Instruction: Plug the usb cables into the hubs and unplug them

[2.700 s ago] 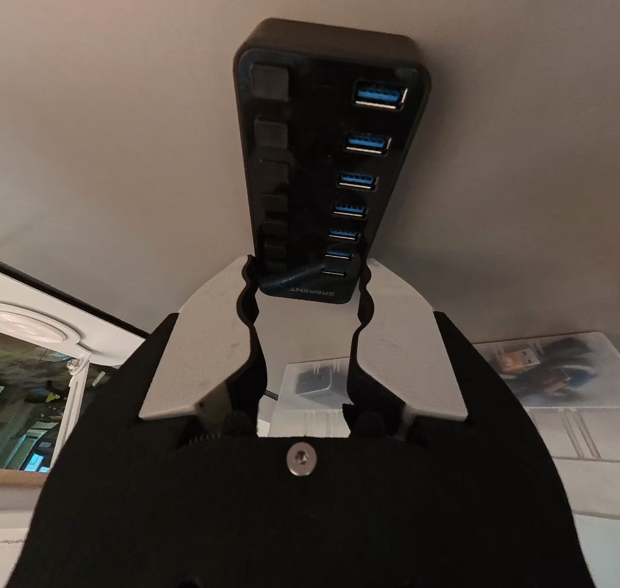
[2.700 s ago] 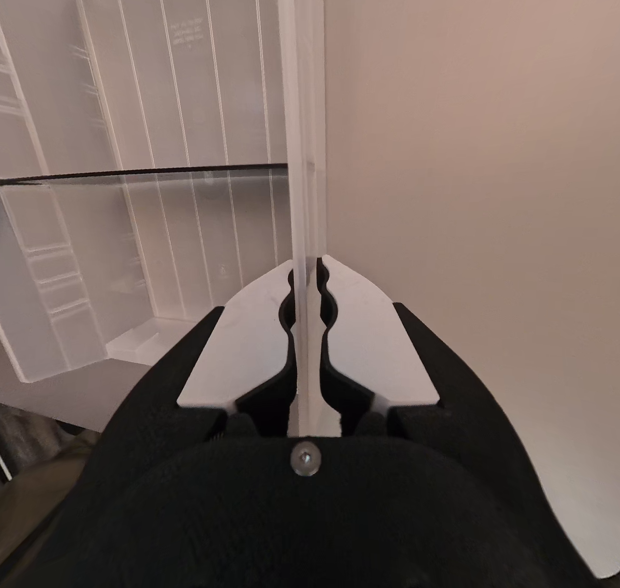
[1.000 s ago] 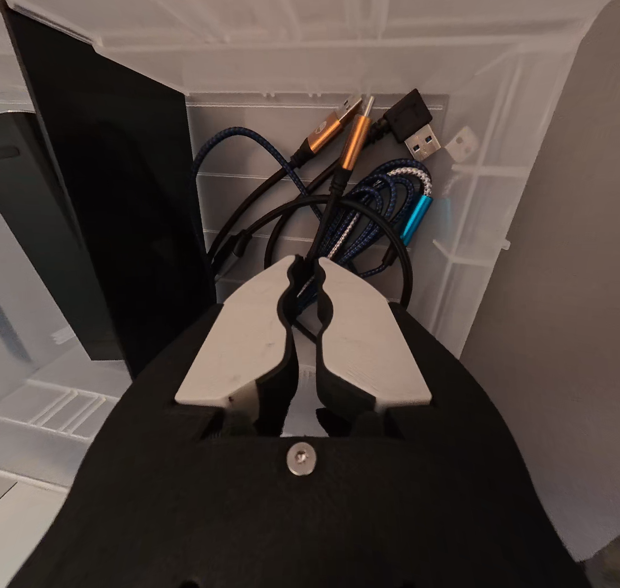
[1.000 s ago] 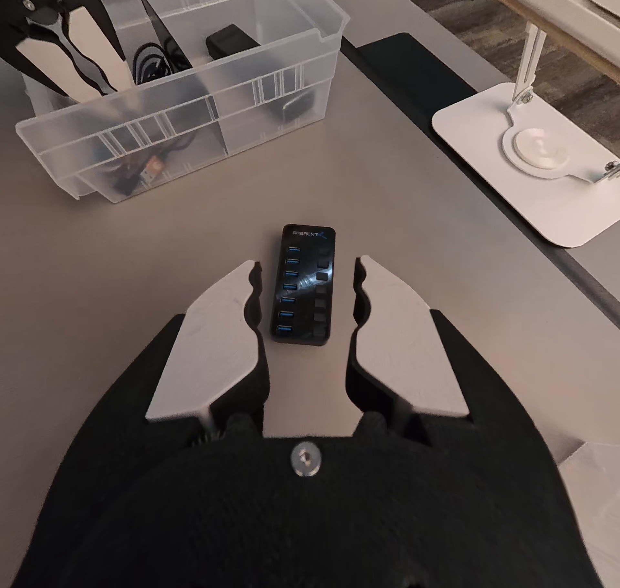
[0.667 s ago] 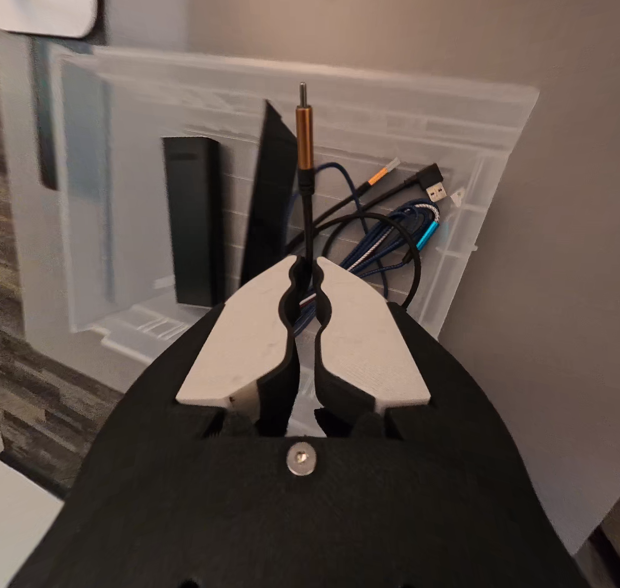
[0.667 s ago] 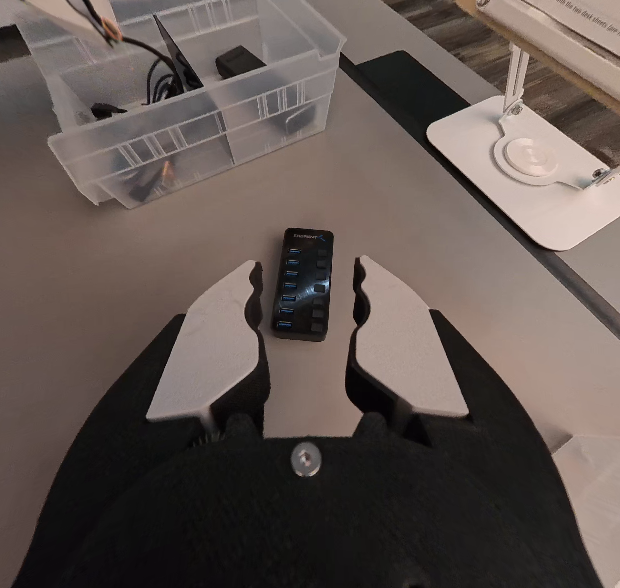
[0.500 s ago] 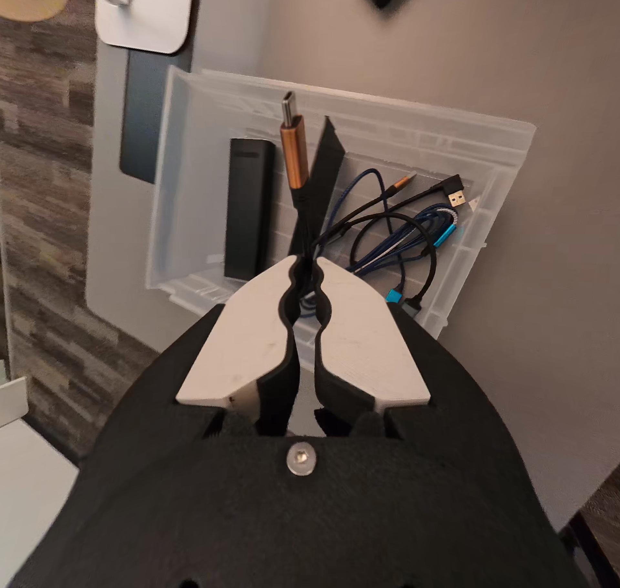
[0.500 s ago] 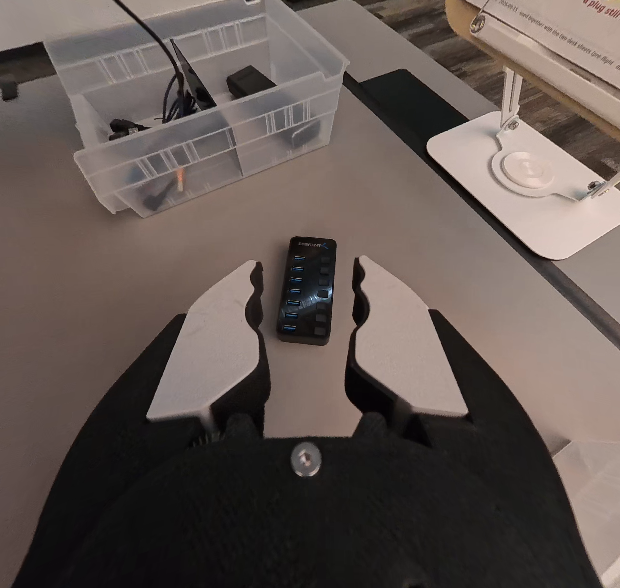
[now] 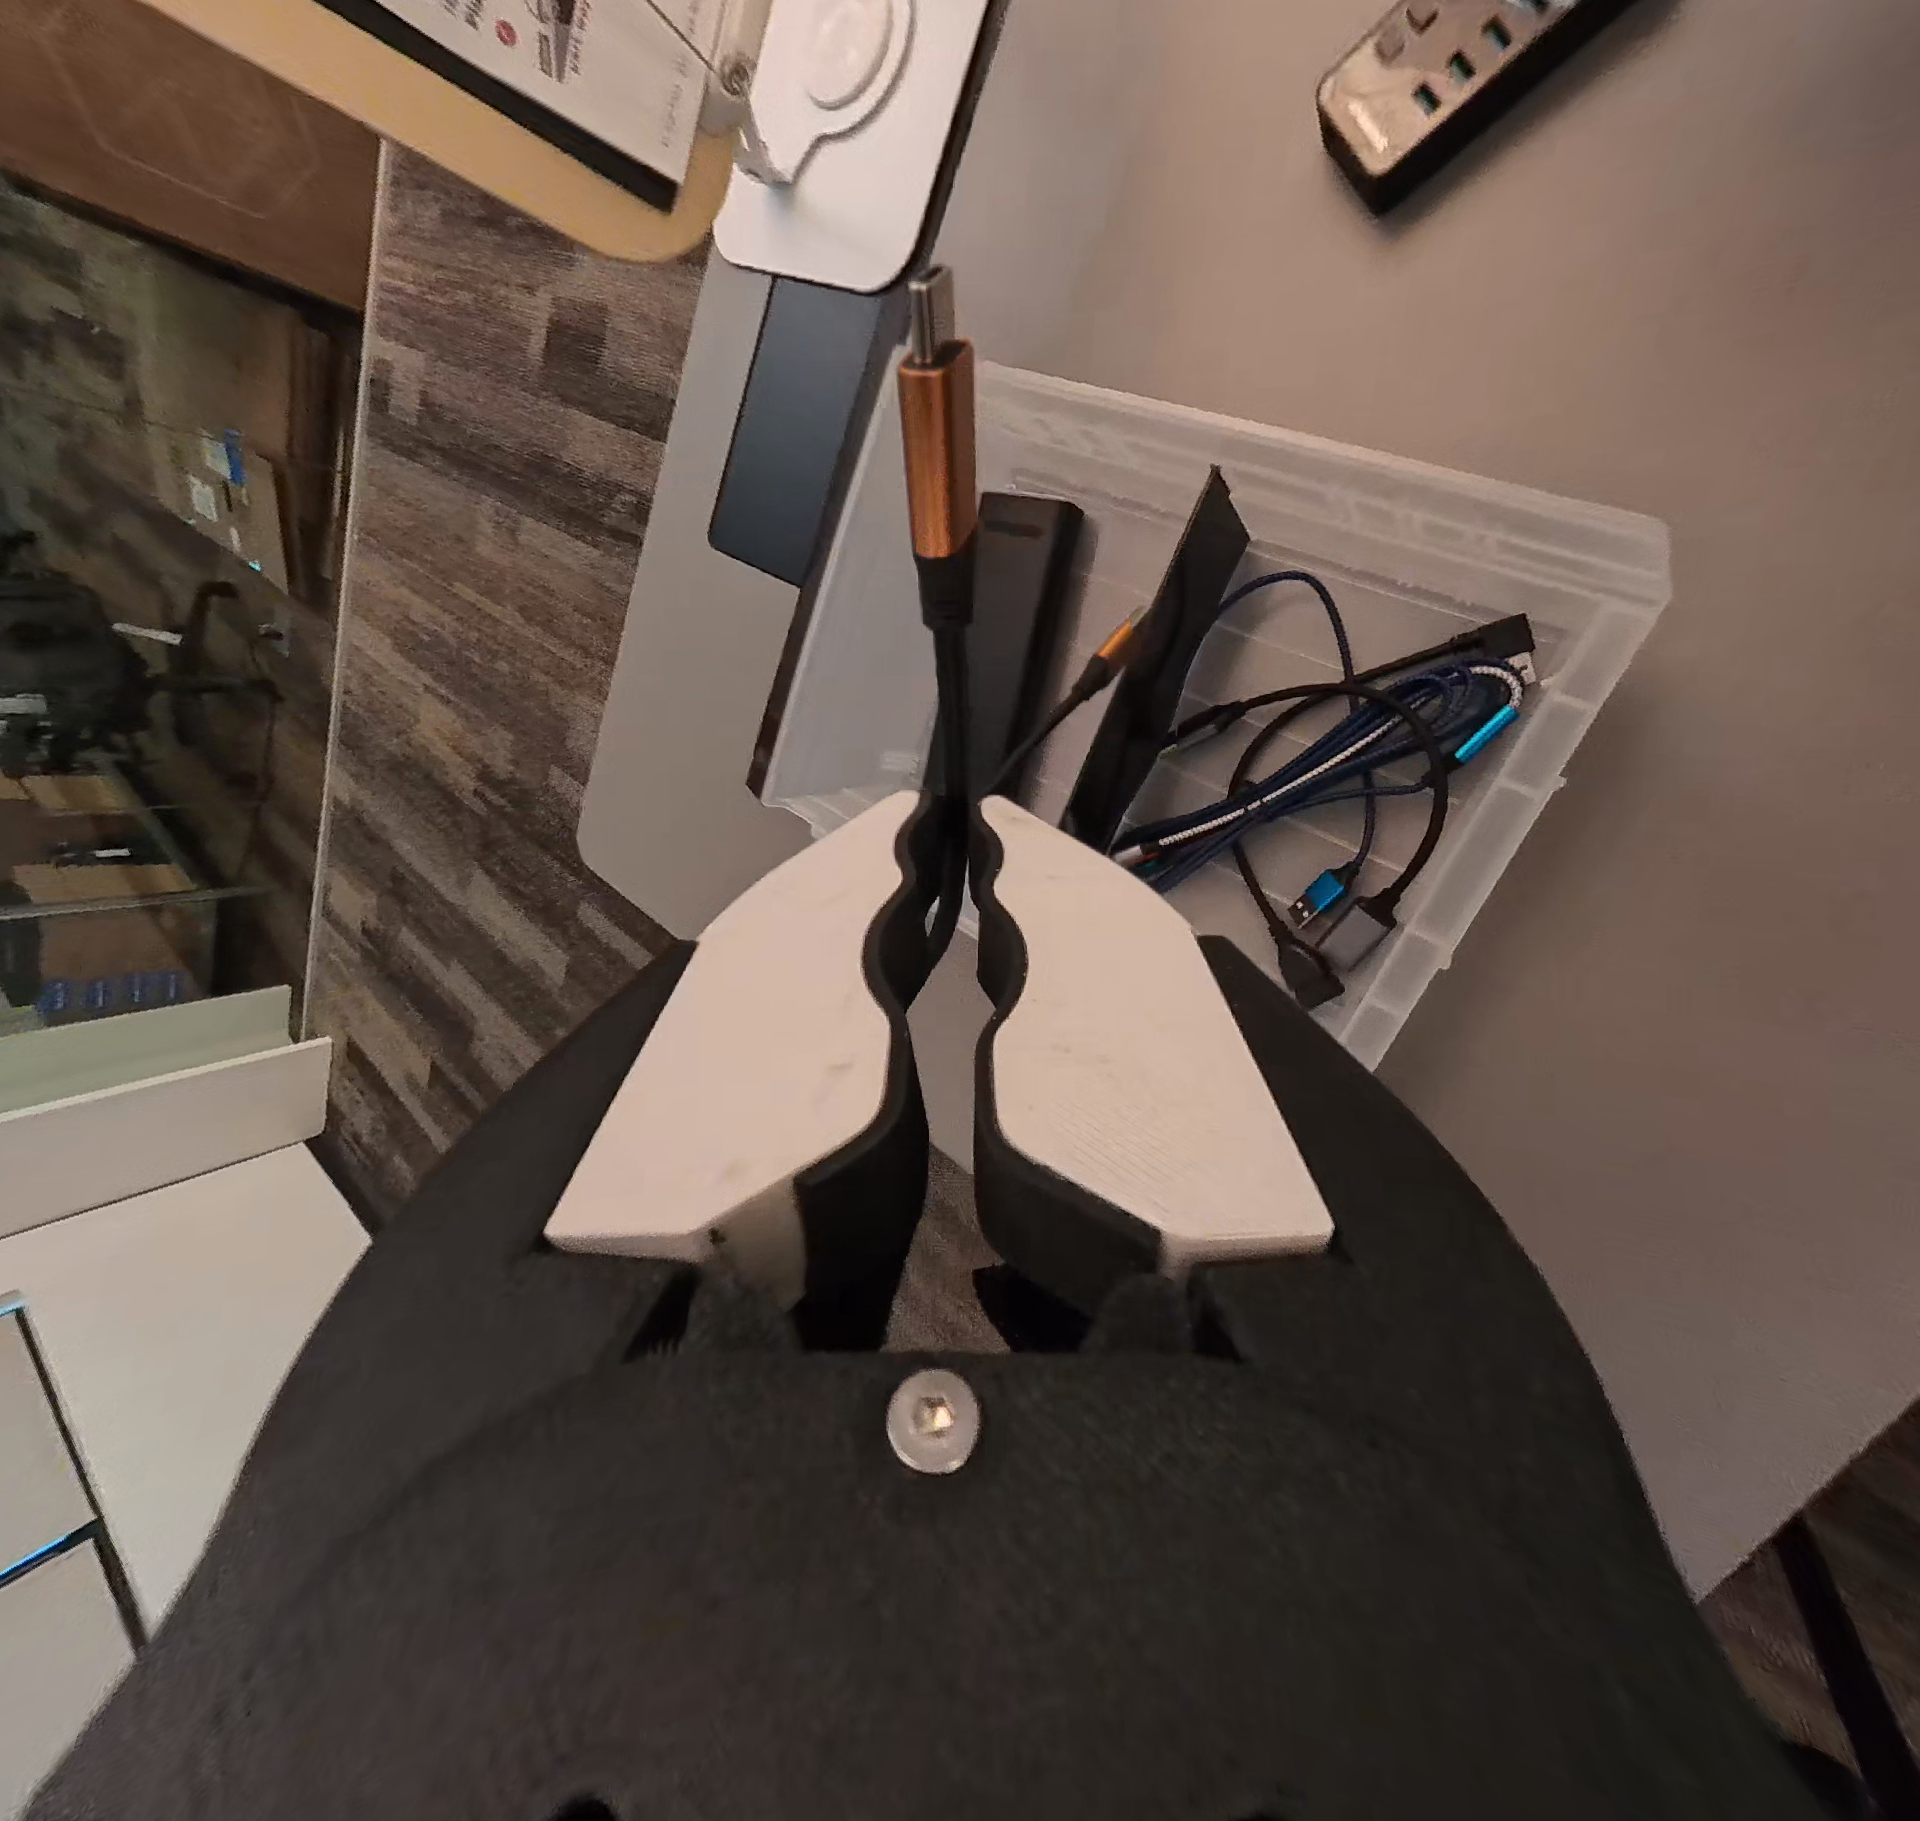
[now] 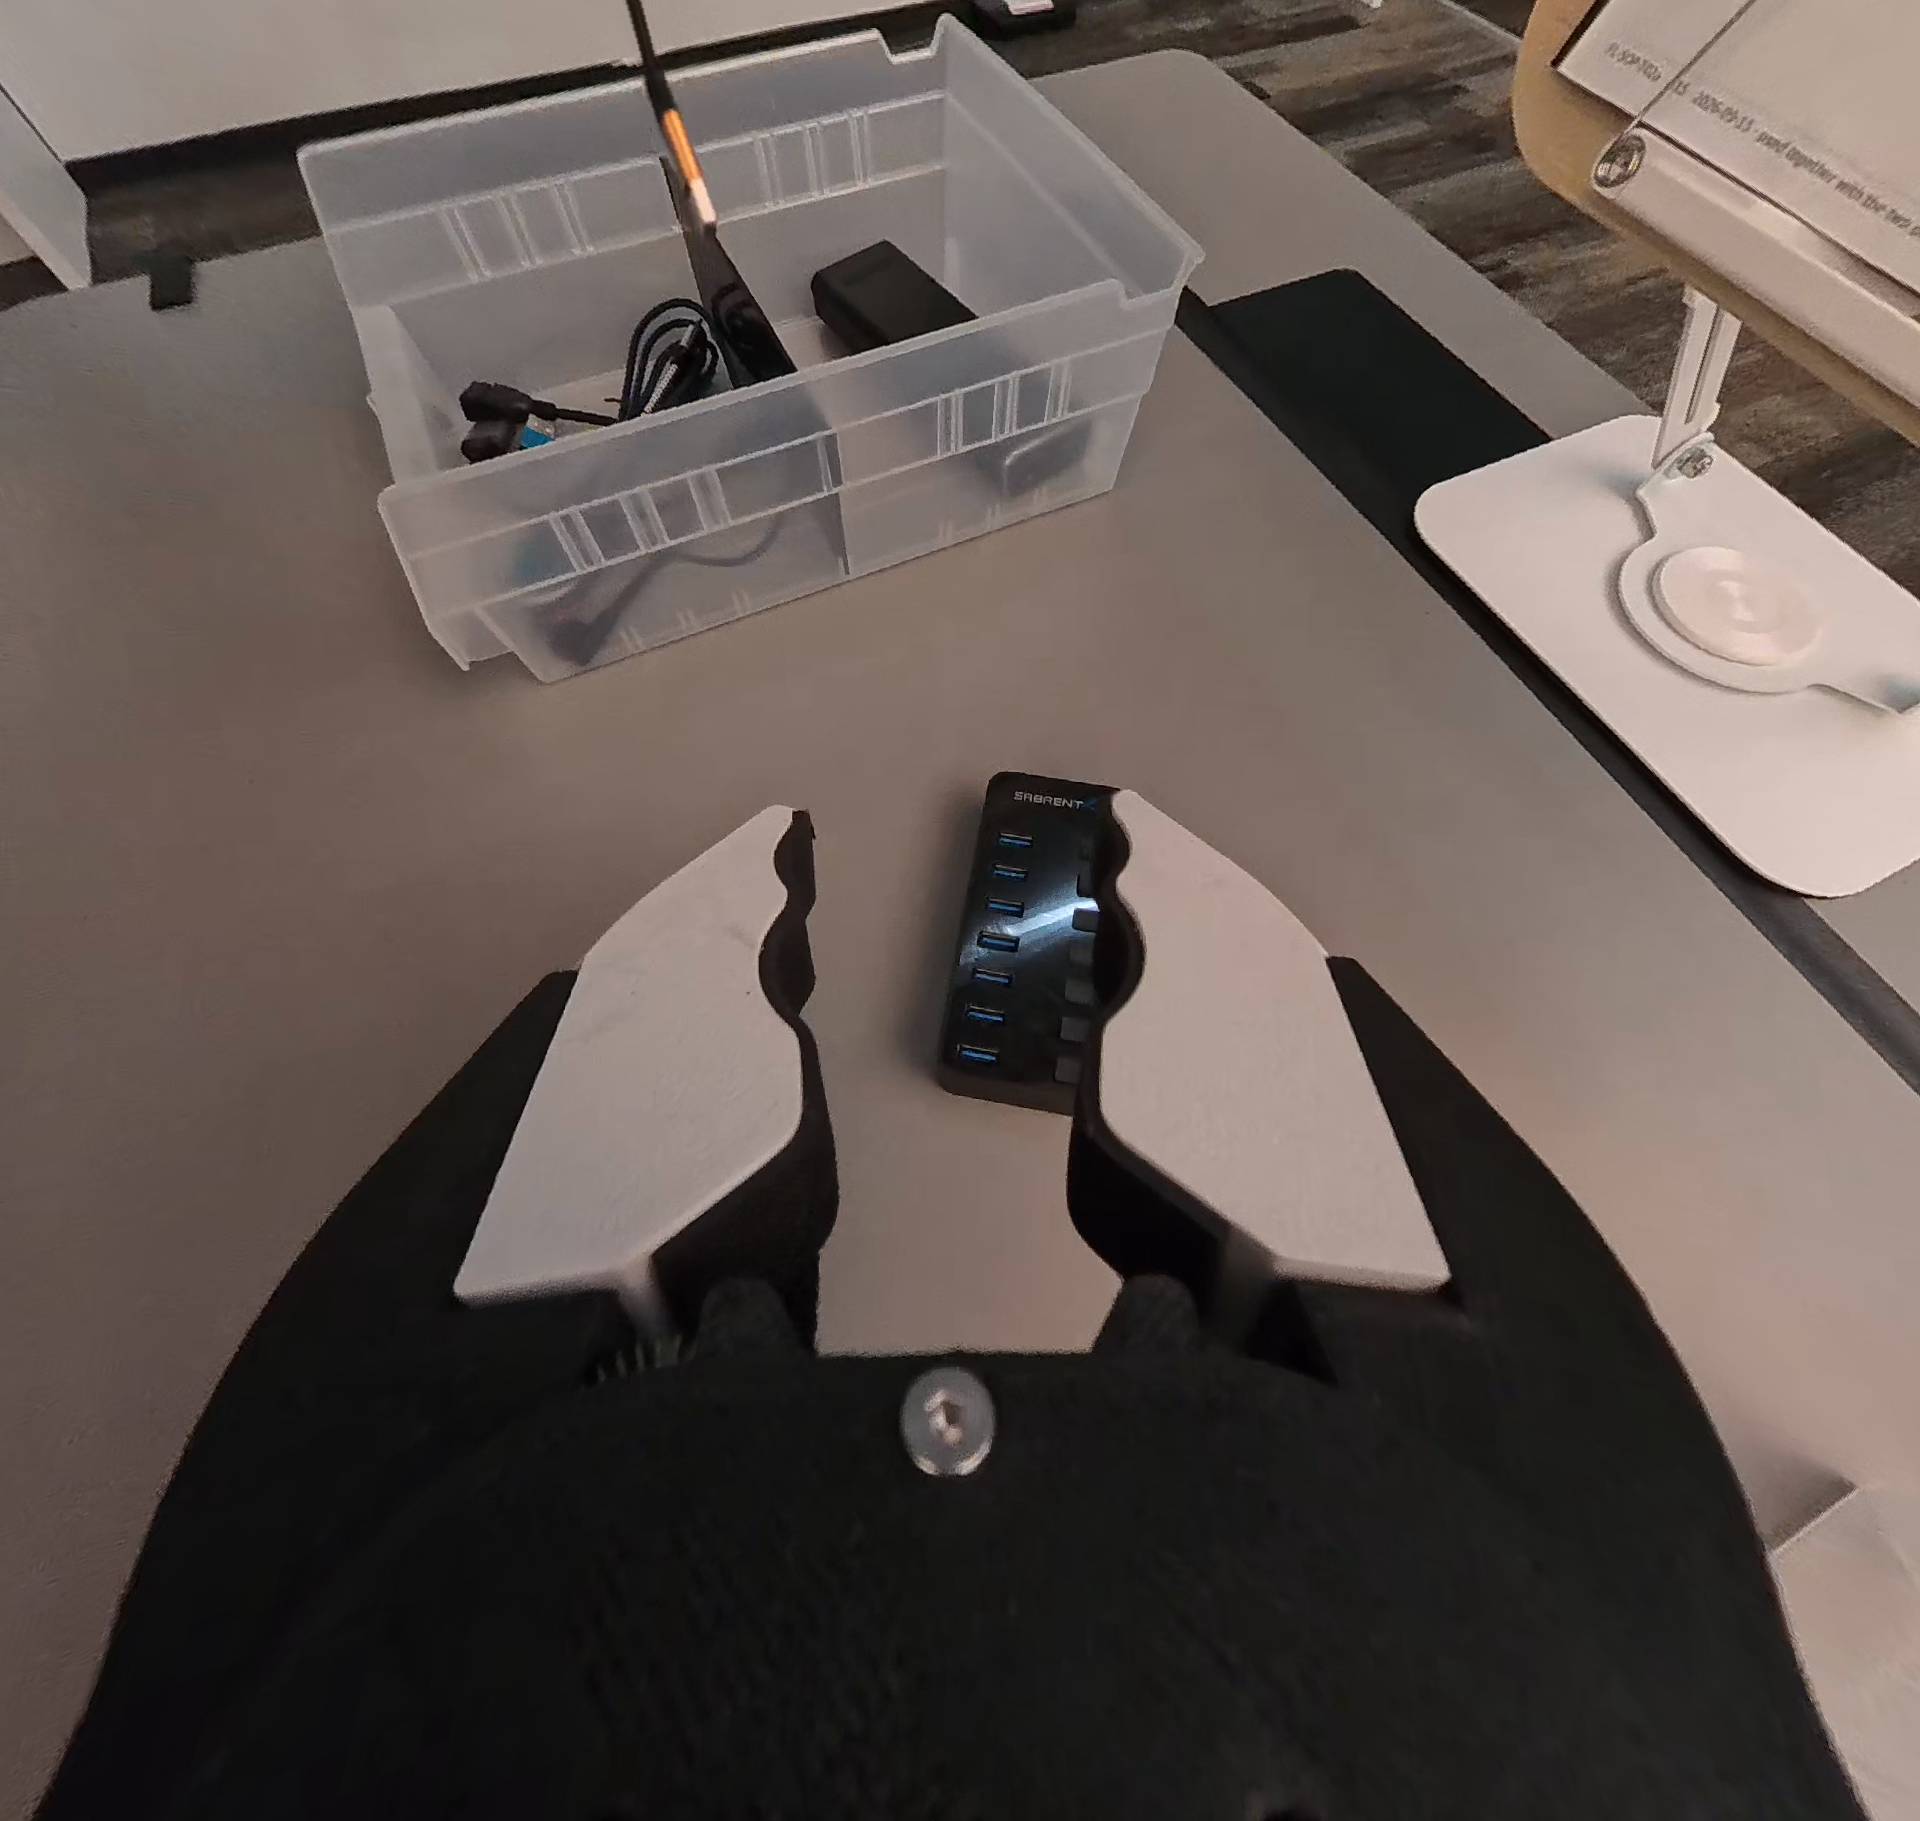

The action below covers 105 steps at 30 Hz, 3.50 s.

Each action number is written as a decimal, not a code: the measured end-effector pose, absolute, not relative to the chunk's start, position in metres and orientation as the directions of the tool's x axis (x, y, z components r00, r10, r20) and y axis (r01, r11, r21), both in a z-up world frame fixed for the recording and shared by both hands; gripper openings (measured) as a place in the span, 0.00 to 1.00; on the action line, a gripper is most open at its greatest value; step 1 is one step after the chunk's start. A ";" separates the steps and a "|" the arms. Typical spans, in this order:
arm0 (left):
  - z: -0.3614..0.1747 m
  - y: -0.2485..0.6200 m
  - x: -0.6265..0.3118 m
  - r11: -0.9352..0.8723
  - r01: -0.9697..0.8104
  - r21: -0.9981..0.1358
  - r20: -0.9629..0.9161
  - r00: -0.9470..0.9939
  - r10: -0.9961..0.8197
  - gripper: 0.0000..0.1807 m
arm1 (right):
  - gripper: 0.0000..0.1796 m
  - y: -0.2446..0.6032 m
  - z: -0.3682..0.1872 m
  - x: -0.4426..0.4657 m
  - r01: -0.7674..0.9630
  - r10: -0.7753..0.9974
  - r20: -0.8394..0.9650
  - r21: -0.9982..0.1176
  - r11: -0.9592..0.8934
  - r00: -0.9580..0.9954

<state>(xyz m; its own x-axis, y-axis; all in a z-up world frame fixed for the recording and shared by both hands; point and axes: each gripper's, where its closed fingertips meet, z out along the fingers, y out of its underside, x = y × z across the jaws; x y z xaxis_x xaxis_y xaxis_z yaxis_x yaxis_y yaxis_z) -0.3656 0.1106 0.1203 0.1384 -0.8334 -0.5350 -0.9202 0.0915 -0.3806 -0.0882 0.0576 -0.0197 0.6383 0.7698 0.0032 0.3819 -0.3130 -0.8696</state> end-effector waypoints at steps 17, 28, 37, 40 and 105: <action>0.080 0.031 -0.148 0.431 -0.810 -0.399 -0.725 -0.009 -0.688 0.02 | 0.29 0.024 0.098 0.053 0.252 0.507 0.131 -0.951 -0.177 0.852; -0.003 0.056 -0.039 0.531 -0.789 -0.309 -0.760 -0.131 -0.637 0.01 | 0.28 0.006 0.123 0.085 0.172 0.481 0.094 -0.978 -0.120 0.871; -0.129 0.018 -0.036 0.629 -0.770 -0.112 -0.651 -0.421 -0.632 0.02 | 0.27 -0.001 0.130 0.093 0.174 0.487 0.106 -0.980 -0.096 0.867; -0.147 0.008 -0.037 0.605 -0.784 -0.141 -0.636 -0.397 -0.662 0.03 | 0.27 0.002 0.130 0.095 0.173 0.486 0.105 -0.980 -0.097 0.868; -0.013 0.069 -0.346 -0.624 -0.693 -0.362 0.161 0.613 -0.774 0.02 | 0.27 0.016 0.112 0.131 0.091 0.445 0.005 -0.981 -0.172 0.895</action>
